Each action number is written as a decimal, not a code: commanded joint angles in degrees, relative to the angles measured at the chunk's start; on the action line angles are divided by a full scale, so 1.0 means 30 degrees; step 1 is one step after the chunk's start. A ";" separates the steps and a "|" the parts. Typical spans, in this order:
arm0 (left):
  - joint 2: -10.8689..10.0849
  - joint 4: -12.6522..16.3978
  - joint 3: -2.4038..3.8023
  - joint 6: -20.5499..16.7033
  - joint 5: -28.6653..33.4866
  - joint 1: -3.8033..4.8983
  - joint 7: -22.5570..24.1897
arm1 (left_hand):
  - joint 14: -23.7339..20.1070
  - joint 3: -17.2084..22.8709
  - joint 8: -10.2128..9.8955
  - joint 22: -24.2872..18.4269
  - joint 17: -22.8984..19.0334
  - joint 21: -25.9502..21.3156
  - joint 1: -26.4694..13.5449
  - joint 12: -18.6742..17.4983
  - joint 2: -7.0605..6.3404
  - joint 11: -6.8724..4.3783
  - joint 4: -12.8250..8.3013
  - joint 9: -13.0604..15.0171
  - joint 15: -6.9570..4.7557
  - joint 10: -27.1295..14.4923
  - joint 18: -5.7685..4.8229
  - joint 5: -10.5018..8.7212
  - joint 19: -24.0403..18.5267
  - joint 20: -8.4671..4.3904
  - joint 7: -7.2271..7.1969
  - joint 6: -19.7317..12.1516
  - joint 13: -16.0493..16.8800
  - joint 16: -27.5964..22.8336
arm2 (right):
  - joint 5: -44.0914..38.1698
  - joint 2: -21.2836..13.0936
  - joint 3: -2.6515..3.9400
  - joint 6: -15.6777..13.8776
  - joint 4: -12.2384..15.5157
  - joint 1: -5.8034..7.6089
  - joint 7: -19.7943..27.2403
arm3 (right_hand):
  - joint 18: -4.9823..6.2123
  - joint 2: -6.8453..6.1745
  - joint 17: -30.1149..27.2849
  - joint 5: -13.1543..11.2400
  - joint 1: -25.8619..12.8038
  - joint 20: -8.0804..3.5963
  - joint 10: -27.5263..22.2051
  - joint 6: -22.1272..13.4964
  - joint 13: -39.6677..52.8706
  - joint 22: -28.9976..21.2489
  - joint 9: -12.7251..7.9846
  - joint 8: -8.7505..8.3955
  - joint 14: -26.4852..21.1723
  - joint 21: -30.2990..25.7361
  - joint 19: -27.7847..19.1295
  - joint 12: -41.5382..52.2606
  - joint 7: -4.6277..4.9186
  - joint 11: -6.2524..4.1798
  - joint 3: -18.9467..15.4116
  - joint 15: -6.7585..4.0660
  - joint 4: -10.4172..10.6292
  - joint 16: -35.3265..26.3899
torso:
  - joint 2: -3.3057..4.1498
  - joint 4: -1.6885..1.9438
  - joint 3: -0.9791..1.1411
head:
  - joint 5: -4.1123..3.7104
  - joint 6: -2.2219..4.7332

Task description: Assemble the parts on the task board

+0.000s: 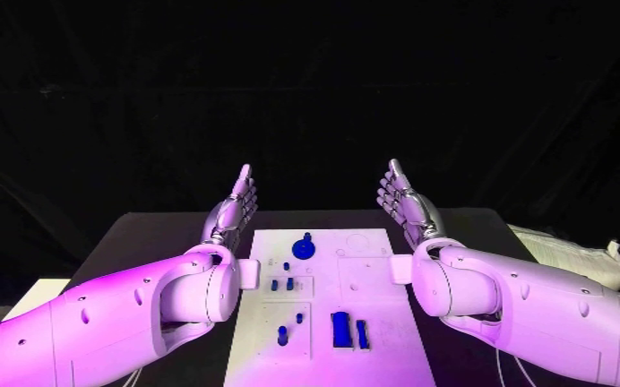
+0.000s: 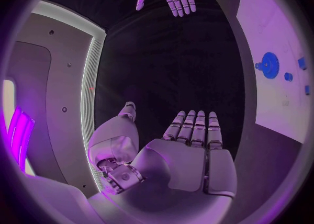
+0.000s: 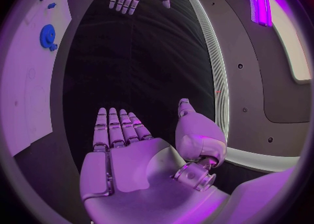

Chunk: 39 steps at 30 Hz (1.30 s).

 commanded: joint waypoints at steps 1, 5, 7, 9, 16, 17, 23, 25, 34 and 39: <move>0.0033 0.0054 0.0023 -0.0800 -0.0602 -0.0004 0.0600 | -0.1546 -0.0821 -0.0127 -0.0686 -0.0096 -0.0068 -0.2164 -0.0129 0.0001 -0.0088 -0.0009 -0.0028 -0.0025 -0.1574 -0.0591 -0.0127 -0.1244 -0.0406 -0.0059 -0.1492 -0.0022 -0.0205 | 0.0284 0.0007 0.0001 -0.0550 0.0037 0.0006 0.0617 | -0.0558 -0.0034 -0.0321 -0.0097 -0.2546 -0.0114 -0.1801 -0.1616 -0.0047 -0.0812 -0.0077 -0.0135 -0.1944 -0.0334 -0.1774 -0.0128 -0.0173 -0.0044 0.0120 -0.0001 -0.0001 -0.0074 | -0.0005 0.0009 -0.0002 | -0.0002 0.0001; 0.0033 0.0054 0.0023 -0.0800 -0.0602 -0.0004 0.0600 | -0.2075 -0.0821 -0.0127 -0.2156 -0.0096 -0.0068 -0.2903 -0.0129 0.0001 -0.0088 -0.0009 -0.0028 -0.0025 -0.2107 -0.0591 -0.0127 -0.1667 -0.0406 -0.0059 -0.1998 -0.0022 -0.0205 | 0.0284 0.0007 0.0001 -0.0550 0.0037 0.0006 0.0617 | -0.0558 -0.0034 -0.0321 -0.0097 -0.3322 -0.0114 -0.2363 -0.2112 -0.0047 -0.0812 -0.0077 -0.0135 -0.2546 -0.0334 -0.2321 -0.0128 -0.0173 -0.0044 0.0120 -0.0001 -0.0001 -0.0074 | -0.0005 0.0009 -0.0002 | -0.0002 0.0001; 0.0033 0.0054 0.0023 -0.0800 -0.0602 -0.0004 0.0600 | -0.2252 -0.0821 -0.0127 -0.2156 -0.0096 -0.0068 -0.3147 -0.0129 0.0001 -0.0088 -0.0009 -0.0028 -0.0025 -0.2284 -0.0591 -0.0127 -0.1827 -0.0406 -0.0059 -0.2175 -0.0022 -0.0205 | 0.0284 0.0007 0.0001 -0.0550 0.0037 0.0006 0.0617 | -0.0558 -0.0034 -0.0321 -0.0097 -0.3654 -0.0114 -0.2591 -0.2323 -0.0047 -0.0812 -0.0077 -0.0135 -0.2795 -0.0334 -0.2555 -0.0128 -0.0173 -0.0044 0.0120 -0.0001 -0.0001 -0.0074 | -0.0005 0.0009 -0.0002 | -0.0002 0.0001; 0.0033 0.0054 0.0023 -0.0800 -0.0602 -0.0004 0.0600 | -0.2453 -0.0821 -0.0127 -0.2156 -0.0096 -0.0068 -0.3432 -0.0129 0.0001 -0.0088 -0.0009 -0.0028 -0.0025 -0.2493 -0.0591 -0.0127 -0.1977 -0.0406 -0.0059 -0.2373 -0.0022 -0.0205 | 0.0284 0.0007 0.0001 -0.0550 0.0037 0.0006 0.0617 | -0.0558 -0.0034 -0.0321 -0.0097 -0.3962 -0.0114 -0.2823 -0.2527 -0.0047 -0.0812 -0.0077 -0.0135 -0.3037 -0.0334 -0.2771 -0.0128 -0.0173 -0.0044 0.0120 -0.0001 -0.0001 -0.0074 | -0.0005 0.0009 -0.0002 | -0.0002 0.0001; 0.0033 0.0054 0.0023 -0.0800 -0.0602 -0.0004 0.0600 | -0.3039 -0.0821 -0.0127 -0.2156 -0.0096 -0.0068 -0.4295 -0.0129 0.0001 -0.0088 -0.0009 -0.0028 -0.0025 -0.3112 -0.0591 -0.0127 -0.2448 -0.0406 -0.0059 -0.2924 -0.0022 -0.0205 | 0.0284 0.0007 0.0001 -0.0550 0.0037 0.0006 0.0617 | -0.0558 -0.0034 -0.0321 -0.0097 -0.4912 -0.0114 -0.3502 -0.3102 -0.0047 -0.0812 -0.0077 -0.0135 -0.3764 -0.0334 -0.3438 -0.0128 -0.0173 -0.0044 0.0120 -0.0001 -0.0001 -0.0074 | -0.0005 0.0009 -0.0002 | -0.0002 0.0001; 0.0033 0.0054 0.0023 -0.0800 -0.0602 -0.0004 0.0600 | -0.3104 -0.0821 -0.0127 -0.2156 -0.0096 -0.0068 -0.4371 -0.0129 0.0001 -0.0088 -0.0009 -0.0028 -0.0025 -0.3135 -0.0591 -0.0127 -0.2471 -0.0406 -0.0059 -0.2995 -0.0022 -0.0205 | 0.0284 0.0007 0.0001 -0.0550 0.0037 0.0006 0.0617 | -0.0558 -0.0034 -0.0321 -0.0097 -0.5034 -0.0114 -0.3576 -0.3161 -0.0047 -0.0812 -0.0077 -0.0135 -0.3851 -0.0334 -0.3484 -0.0128 -0.0173 -0.0044 0.0120 -0.0001 -0.0001 -0.0074 | -0.0005 0.0009 -0.0002 | -0.0002 0.0001; 0.0033 0.0054 0.0023 -0.0800 -0.0602 -0.0004 0.0600 | -0.3451 -0.0821 -0.0127 -0.2156 -0.0096 -0.0068 -0.4842 -0.0129 0.0001 -0.0088 -0.0009 -0.0028 -0.0025 -0.3486 -0.0591 -0.0127 -0.3879 -0.0406 -0.0059 -0.4652 -0.0022 -0.0205 | 0.0284 0.0007 0.0001 -0.0550 0.0037 0.0006 0.0617 | -0.0558 -0.0034 -0.0321 -0.0097 -0.6013 -0.0114 -0.5468 -0.4891 -0.0047 -0.0812 -0.0077 -0.0135 -0.5868 -0.0334 -0.5359 -0.0128 -0.0173 -0.0044 0.0120 -0.0001 -0.0001 -0.0074 | -0.0005 0.0009 -0.0002 | -0.0002 0.0001; 0.0033 0.0054 0.0023 -0.0800 -0.0602 -0.0004 0.0600 | -0.4812 -0.0821 -0.0127 -0.2156 -0.0096 -0.0068 -0.4987 -0.0129 0.0001 -0.0088 -0.0009 -0.0028 -0.0025 -0.4892 -0.0591 -0.0127 -0.3879 -0.0406 -0.0059 -0.4652 -0.0022 -0.0205 | 0.0284 0.0007 0.0001 -0.0550 0.0037 0.0006 0.0617 | -0.0558 -0.0034 -0.0321 -0.0097 -0.7708 -0.0114 -0.5468 -0.4891 -0.0047 -0.0812 -0.0077 -0.0135 -0.5868 -0.0334 -0.5359 -0.0128 -0.0173 -0.0044 0.0120 -0.0001 -0.0001 -0.0074 | -0.0005 0.0009 -0.0002 | -0.0002 0.0001; 0.0033 0.0054 0.0023 -0.0800 -0.0602 -0.0004 0.0600 | -0.4812 -0.0821 -0.0127 -0.2156 -0.0096 -0.0068 -0.6753 -0.0129 0.0001 -0.0088 -0.0009 -0.0028 -0.0025 -0.4892 -0.0591 -0.0127 -0.3879 -0.0406 -0.0059 -0.4652 -0.0022 -0.0205 | 0.0284 0.0007 0.0001 -0.0550 0.0037 0.0006 0.0617 | -0.0558 -0.0034 -0.0321 -0.0097 -0.7708 -0.0114 -0.5468 -0.4891 -0.0047 -0.0812 -0.0077 -0.0135 -0.5868 -0.0334 -0.5359 -0.0128 -0.0173 -0.0044 0.0120 -0.0001 -0.0001 -0.0074 | -0.0005 0.0009 -0.0002 | -0.0002 0.0001; 0.0033 0.0054 0.0023 -0.0800 -0.0602 -0.0004 0.0600 | -0.4812 -0.0821 -0.0127 -0.2156 -0.0096 -0.0068 -0.6753 -0.0129 0.0001 -0.0088 -0.0009 -0.0028 -0.0025 -0.4892 -0.0591 -0.0127 -0.3879 -0.0406 -0.0059 -0.4652 -0.0022 -0.0205 | 0.0284 0.0007 0.0001 -0.0550 0.0037 0.0006 0.0617 | -0.0558 -0.0034 -0.0321 -0.0097 -0.7708 -0.0114 -0.5468 -0.4891 -0.0047 -0.0812 -0.0077 -0.0135 -0.5868 -0.0334 -0.5359 -0.0128 -0.0173 -0.0044 0.0120 -0.0001 -0.0001 -0.0074 | -0.0005 0.0009 -0.0002 | -0.0002 0.0001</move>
